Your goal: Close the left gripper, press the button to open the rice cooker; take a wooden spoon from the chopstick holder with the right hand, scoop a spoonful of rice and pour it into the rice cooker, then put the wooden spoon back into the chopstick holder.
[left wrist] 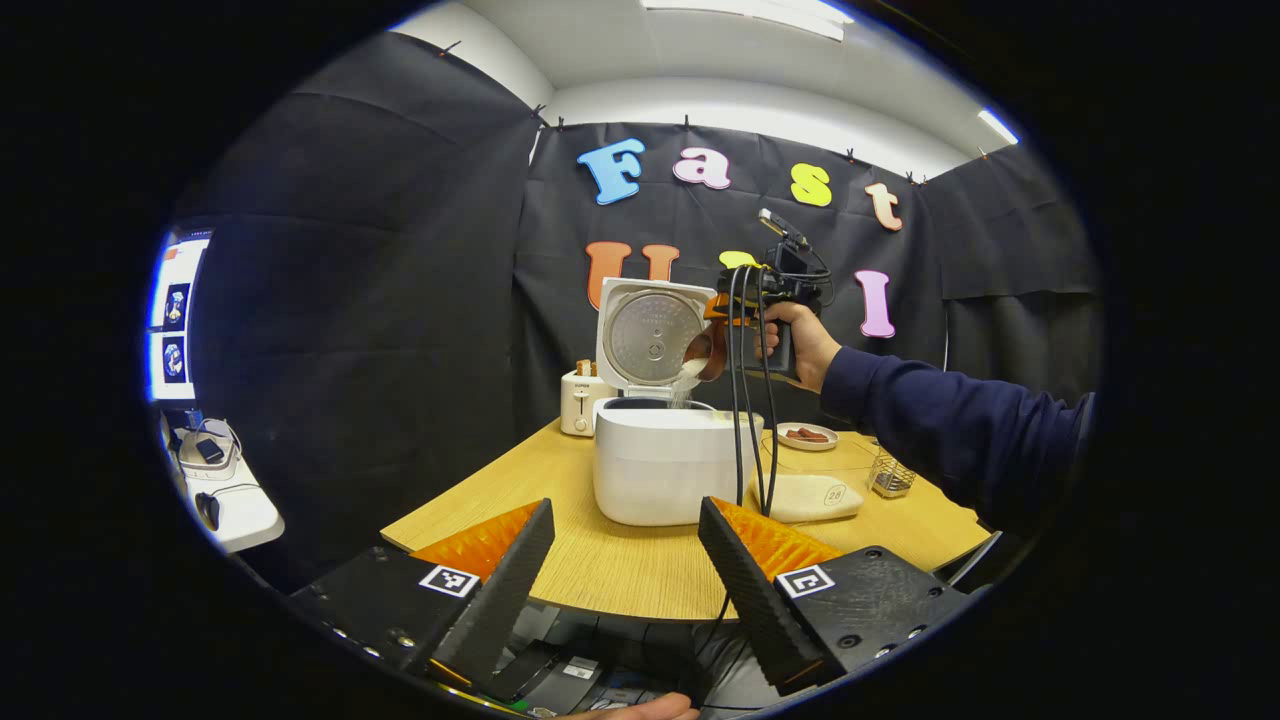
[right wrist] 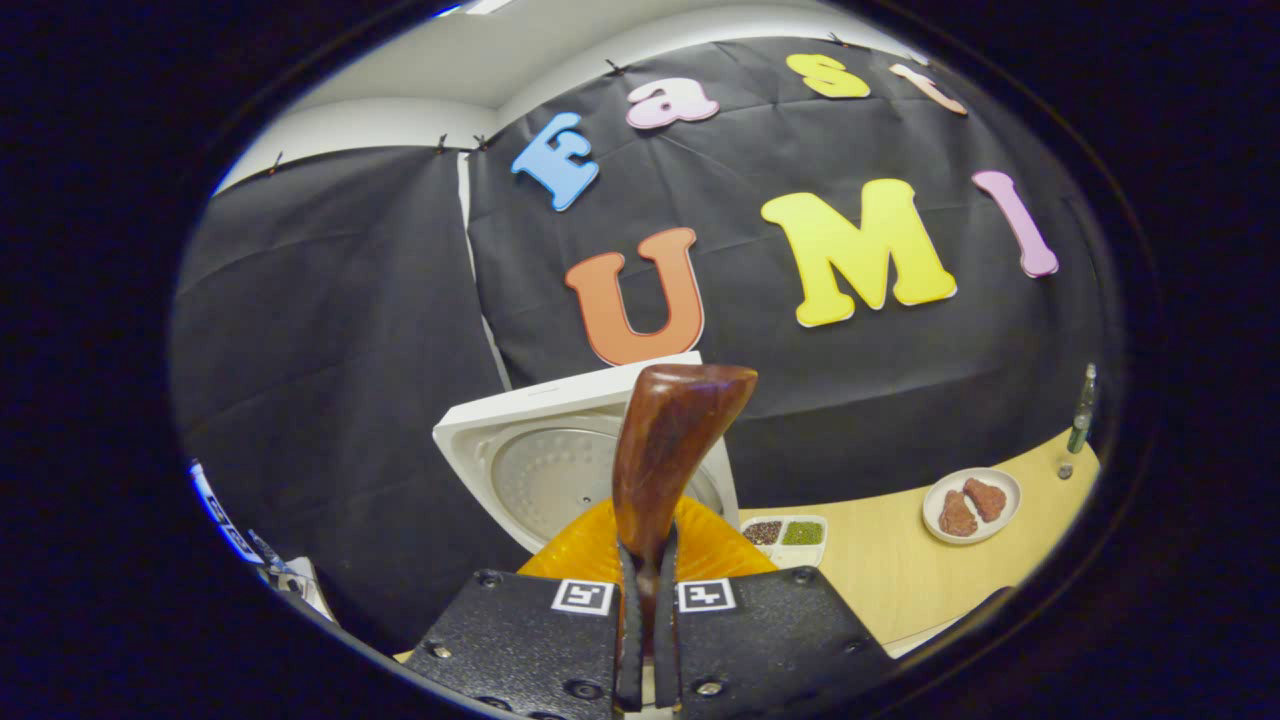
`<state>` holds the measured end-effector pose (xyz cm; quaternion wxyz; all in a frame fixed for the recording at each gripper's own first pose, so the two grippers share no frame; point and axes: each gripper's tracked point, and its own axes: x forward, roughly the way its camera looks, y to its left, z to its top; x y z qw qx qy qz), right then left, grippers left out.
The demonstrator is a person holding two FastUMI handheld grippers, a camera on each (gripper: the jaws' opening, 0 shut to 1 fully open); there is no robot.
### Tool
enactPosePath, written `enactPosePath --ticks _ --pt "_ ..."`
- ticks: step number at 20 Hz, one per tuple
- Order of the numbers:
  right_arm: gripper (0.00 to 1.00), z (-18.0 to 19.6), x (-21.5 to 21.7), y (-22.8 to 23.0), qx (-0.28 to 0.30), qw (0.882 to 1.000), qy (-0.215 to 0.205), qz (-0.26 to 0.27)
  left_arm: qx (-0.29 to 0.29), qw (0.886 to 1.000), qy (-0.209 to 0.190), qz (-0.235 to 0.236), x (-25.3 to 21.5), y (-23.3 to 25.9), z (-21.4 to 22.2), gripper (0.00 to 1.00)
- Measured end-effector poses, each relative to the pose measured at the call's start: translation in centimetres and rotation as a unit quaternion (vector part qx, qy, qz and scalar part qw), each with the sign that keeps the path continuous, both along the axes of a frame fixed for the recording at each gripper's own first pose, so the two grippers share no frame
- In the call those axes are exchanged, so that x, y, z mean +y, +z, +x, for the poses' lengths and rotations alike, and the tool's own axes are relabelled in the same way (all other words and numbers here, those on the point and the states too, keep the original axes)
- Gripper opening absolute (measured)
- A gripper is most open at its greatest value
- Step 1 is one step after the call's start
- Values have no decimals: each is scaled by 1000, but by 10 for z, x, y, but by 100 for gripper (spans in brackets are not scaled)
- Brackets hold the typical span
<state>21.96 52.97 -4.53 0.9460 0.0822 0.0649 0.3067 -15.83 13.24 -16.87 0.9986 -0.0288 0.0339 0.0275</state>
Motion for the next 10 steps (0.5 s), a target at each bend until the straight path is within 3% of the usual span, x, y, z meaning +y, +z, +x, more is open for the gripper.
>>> enactPosePath --ticks 6,10 --pt "10 -25 15 3 -98 992 15 -76 8 1000 2 -1 0 -3 1 93" --pt "10 -34 16 1 -182 972 -3 -149 11 1000 10 11 2 -6 1 93"
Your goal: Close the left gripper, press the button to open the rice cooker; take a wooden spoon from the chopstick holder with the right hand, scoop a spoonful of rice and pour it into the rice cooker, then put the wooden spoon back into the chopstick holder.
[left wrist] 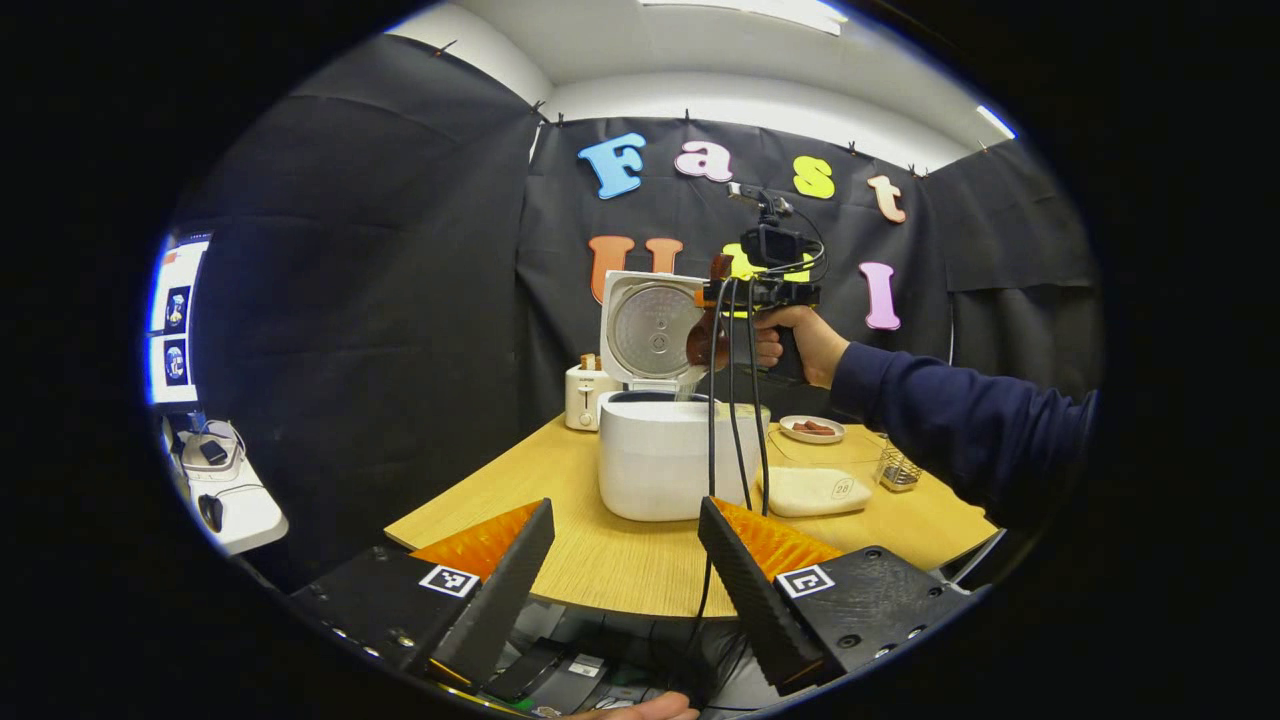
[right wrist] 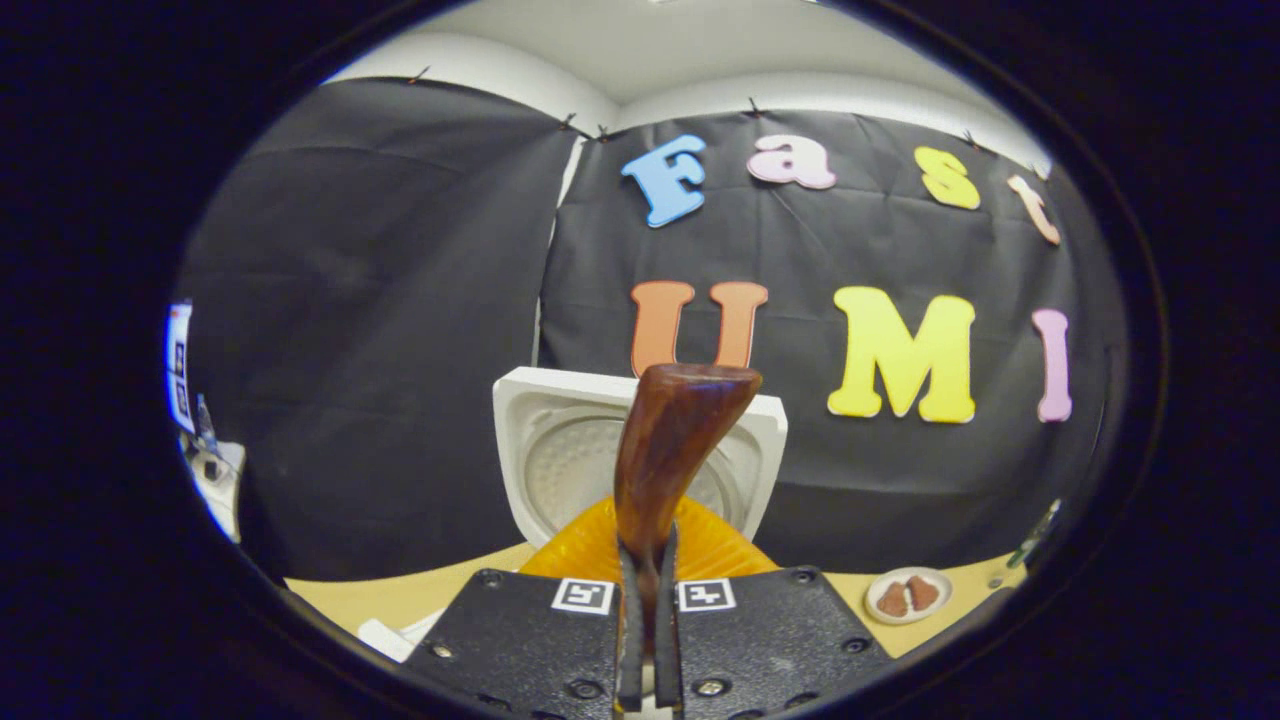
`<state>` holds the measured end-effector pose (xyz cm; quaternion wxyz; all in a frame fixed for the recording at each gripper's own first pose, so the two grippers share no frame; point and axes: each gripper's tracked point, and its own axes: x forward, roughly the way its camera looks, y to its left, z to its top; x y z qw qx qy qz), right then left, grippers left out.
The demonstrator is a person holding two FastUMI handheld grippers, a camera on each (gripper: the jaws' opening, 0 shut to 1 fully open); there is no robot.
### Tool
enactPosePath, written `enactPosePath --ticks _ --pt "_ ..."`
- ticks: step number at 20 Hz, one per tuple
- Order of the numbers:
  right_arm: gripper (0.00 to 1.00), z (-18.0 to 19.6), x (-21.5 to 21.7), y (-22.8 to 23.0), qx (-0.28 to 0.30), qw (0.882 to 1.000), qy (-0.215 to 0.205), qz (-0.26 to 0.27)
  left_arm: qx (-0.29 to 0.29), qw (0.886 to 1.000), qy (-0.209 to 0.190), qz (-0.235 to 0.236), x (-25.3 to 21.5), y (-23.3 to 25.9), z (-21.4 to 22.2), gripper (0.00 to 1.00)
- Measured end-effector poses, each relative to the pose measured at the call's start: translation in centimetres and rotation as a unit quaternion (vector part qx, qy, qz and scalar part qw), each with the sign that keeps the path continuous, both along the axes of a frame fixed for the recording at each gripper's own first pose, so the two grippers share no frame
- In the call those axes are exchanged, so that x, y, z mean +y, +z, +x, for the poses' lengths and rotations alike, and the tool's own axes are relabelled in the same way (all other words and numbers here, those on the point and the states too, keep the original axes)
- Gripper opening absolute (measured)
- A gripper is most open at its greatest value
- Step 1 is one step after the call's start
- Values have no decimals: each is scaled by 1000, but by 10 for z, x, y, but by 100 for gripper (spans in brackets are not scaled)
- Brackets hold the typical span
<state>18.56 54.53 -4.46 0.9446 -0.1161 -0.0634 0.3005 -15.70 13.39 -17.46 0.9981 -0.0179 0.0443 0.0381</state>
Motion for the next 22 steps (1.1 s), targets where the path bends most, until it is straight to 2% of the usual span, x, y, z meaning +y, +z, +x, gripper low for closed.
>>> enactPosePath --ticks 4,9,16,19,22 --pt "10 -9 1 -8 -70 996 -4 -60 0 1000 0 0 -3 -1 -1 93" --pt "10 -28 -19 -6 -75 996 -7 -50 -3 1000 0 0 -12 3 -5 93" --pt "10 -47 -90 10 -53 998 -23 -11 -17 1000 -5 11 -33 17 -12 93" --pt "7 -52 -138 15 -51 998 -43 -2 -28 999 -11 9 -44 27 -10 93" --pt "10 -57 -182 9 -24 998 -50 11 -27 999 -26 6 -59 29 -3 93"
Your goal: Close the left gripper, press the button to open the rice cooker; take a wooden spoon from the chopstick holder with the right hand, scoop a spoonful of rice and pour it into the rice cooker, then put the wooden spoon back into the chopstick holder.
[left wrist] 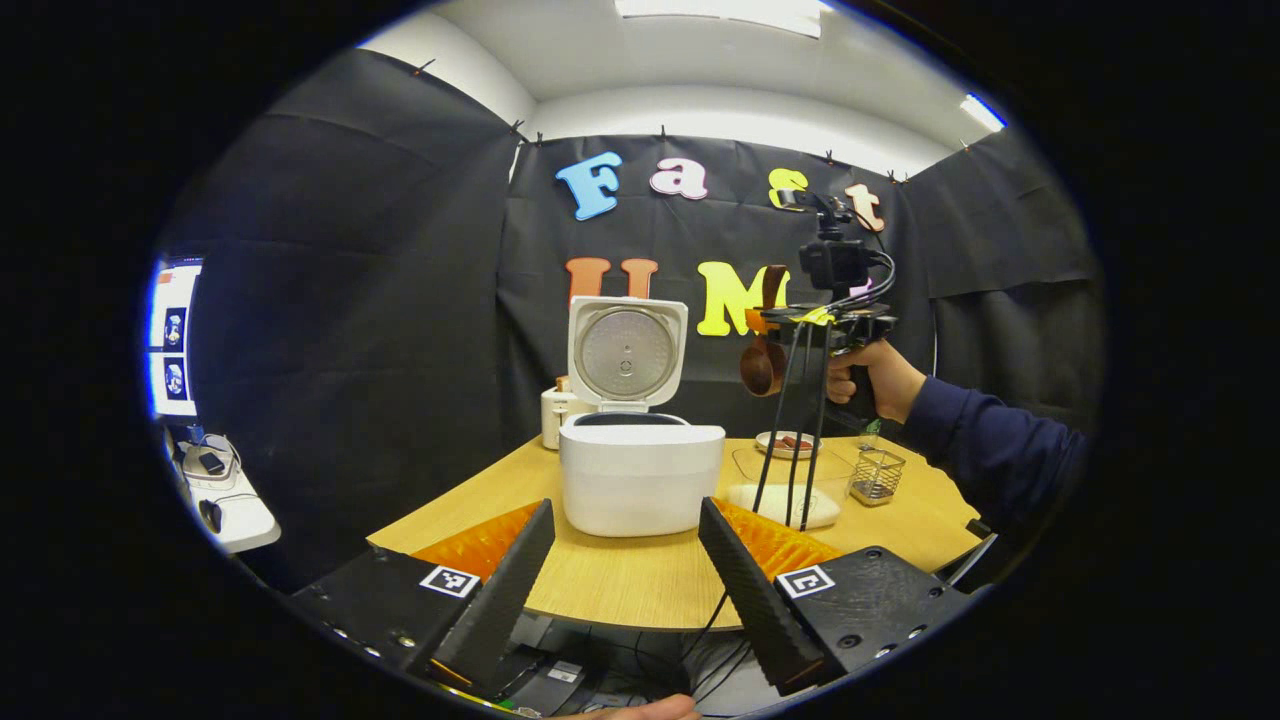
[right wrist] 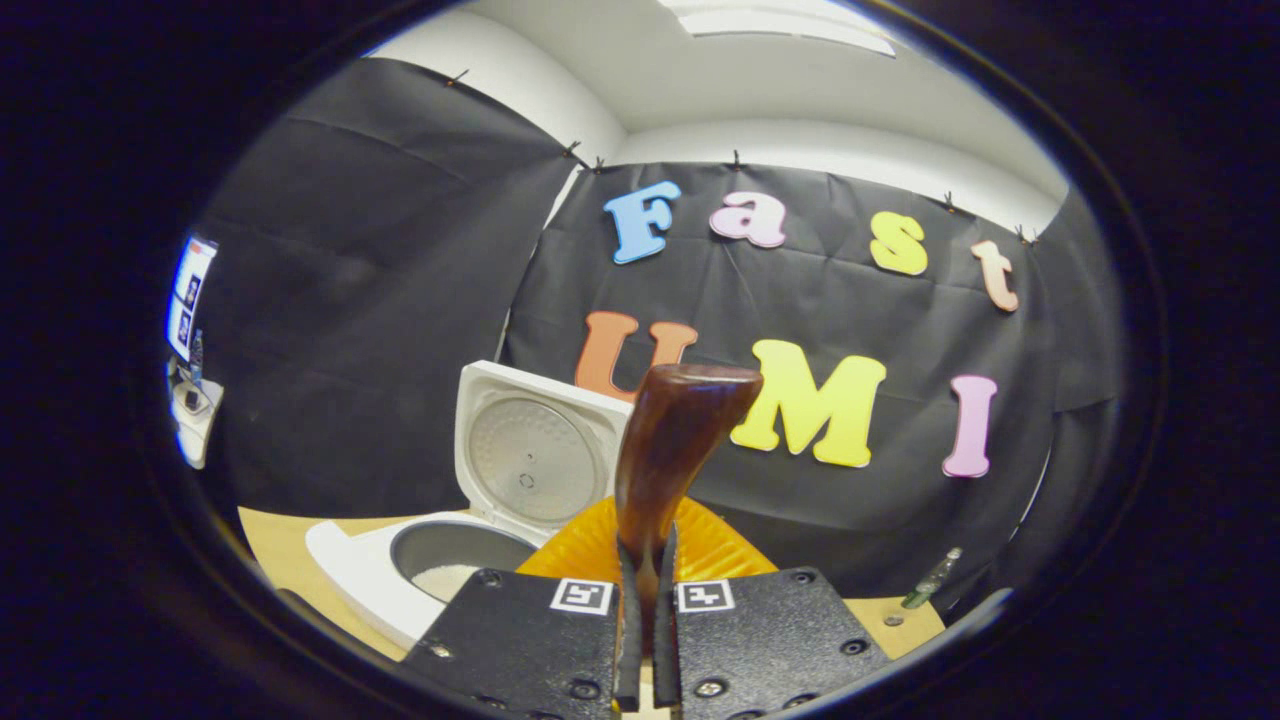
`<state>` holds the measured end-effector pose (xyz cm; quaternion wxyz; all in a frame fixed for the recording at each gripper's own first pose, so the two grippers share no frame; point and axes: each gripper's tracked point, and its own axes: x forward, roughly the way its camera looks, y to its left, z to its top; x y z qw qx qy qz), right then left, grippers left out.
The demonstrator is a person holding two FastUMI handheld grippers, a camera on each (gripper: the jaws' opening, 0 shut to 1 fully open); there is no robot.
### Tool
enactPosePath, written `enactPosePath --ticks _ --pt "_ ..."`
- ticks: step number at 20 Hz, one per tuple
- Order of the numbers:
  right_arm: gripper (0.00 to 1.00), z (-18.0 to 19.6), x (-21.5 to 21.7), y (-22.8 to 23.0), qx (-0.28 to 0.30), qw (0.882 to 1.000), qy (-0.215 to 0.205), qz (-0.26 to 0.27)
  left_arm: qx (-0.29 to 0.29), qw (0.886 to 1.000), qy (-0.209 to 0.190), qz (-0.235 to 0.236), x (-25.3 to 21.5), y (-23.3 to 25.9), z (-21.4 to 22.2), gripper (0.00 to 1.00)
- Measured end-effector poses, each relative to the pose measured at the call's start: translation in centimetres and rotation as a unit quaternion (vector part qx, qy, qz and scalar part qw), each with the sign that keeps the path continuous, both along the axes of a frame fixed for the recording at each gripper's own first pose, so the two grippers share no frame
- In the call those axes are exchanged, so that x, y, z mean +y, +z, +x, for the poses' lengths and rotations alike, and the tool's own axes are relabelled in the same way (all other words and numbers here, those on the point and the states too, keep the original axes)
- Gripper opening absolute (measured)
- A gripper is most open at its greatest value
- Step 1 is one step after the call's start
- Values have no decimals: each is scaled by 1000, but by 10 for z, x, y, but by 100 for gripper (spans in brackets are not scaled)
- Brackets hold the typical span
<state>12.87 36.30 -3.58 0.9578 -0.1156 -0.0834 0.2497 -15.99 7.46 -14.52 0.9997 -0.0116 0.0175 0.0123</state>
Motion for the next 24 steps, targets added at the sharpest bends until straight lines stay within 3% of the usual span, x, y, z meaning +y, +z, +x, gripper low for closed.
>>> enactPosePath --ticks 11,18,24 --pt "14 17 -175 -27 83 991 -72 69 -14 1000 5 -3 -36 25 40 93" --pt "15 51 -246 -59 106 982 -120 102 -20 1000 2 4 -54 35 74 93" --pt "16 93 -275 -97 129 975 -140 117 -27 1000 10 -5 -53 48 113 93"
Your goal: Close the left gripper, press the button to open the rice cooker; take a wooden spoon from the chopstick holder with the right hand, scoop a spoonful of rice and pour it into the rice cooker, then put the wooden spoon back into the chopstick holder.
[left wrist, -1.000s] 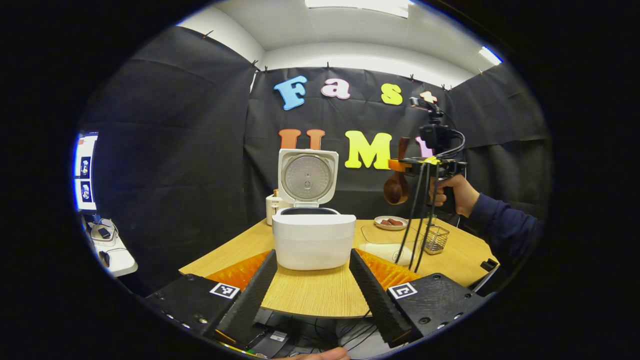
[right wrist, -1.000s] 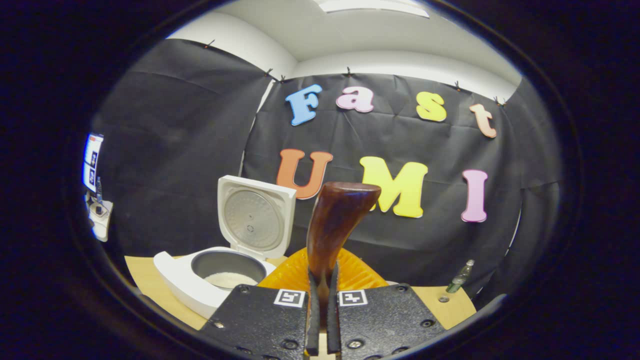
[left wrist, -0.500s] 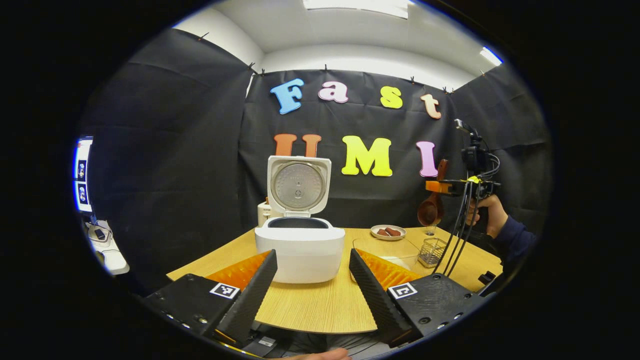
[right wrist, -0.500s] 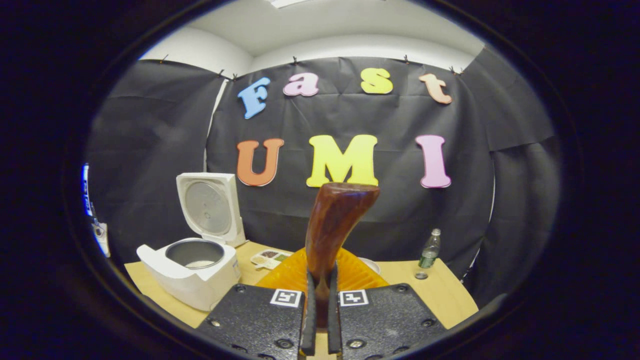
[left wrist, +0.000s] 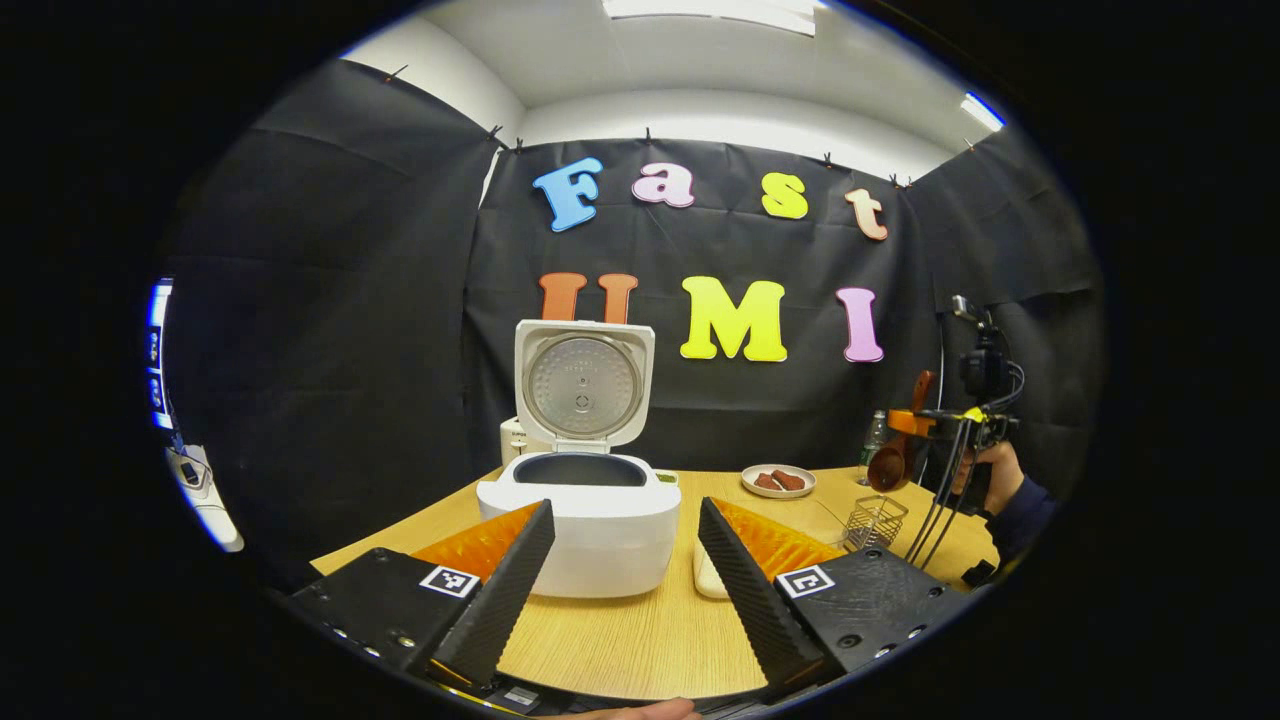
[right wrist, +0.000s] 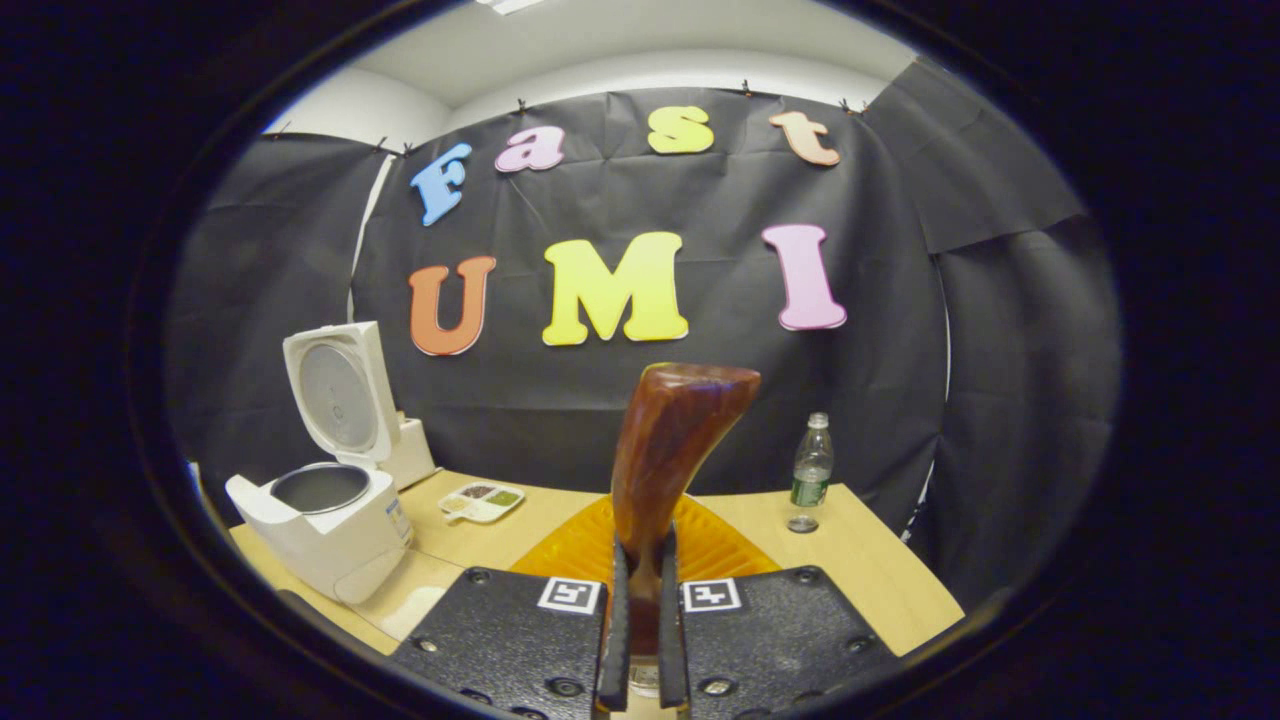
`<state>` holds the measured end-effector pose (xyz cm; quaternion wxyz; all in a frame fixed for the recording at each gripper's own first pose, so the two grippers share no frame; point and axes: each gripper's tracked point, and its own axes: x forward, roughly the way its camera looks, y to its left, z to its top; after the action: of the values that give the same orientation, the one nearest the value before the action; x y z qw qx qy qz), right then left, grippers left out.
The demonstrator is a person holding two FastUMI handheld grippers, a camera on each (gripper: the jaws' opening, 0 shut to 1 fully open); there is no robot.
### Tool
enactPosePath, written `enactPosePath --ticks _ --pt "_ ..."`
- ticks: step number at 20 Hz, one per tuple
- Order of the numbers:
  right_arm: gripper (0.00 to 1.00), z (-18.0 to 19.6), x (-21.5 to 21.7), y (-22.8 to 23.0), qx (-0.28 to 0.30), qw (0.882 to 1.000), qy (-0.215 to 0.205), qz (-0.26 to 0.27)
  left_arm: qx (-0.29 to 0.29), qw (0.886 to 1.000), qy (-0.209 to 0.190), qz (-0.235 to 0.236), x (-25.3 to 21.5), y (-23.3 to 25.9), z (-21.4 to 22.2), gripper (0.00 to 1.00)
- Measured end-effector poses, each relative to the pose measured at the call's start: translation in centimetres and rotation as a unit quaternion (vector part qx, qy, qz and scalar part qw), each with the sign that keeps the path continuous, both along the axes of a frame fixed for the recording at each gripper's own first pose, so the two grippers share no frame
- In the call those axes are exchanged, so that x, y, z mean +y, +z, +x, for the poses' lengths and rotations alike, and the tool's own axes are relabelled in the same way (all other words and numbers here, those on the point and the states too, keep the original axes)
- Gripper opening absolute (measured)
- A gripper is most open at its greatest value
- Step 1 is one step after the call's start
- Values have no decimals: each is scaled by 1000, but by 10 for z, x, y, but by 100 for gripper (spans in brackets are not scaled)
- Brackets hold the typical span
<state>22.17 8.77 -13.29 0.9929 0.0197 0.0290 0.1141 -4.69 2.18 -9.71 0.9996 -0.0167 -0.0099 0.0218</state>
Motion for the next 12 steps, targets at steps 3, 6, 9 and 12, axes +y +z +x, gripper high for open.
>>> enactPosePath --ticks 3,6,9,12 --pt "18 10 -8 -19 18 1000 13 17 -10 1000 5 16 4 17 16 93" --pt "41 13 -24 -20 8 1000 10 6 -32 999 12 37 10 42 34 93" --pt "94 0 -45 4 -36 999 -19 -3 -21 1000 -7 21 10 57 50 93" --pt "99 -29 -61 19 -55 996 -66 1 -37 999 -4 23 22 86 66 94"
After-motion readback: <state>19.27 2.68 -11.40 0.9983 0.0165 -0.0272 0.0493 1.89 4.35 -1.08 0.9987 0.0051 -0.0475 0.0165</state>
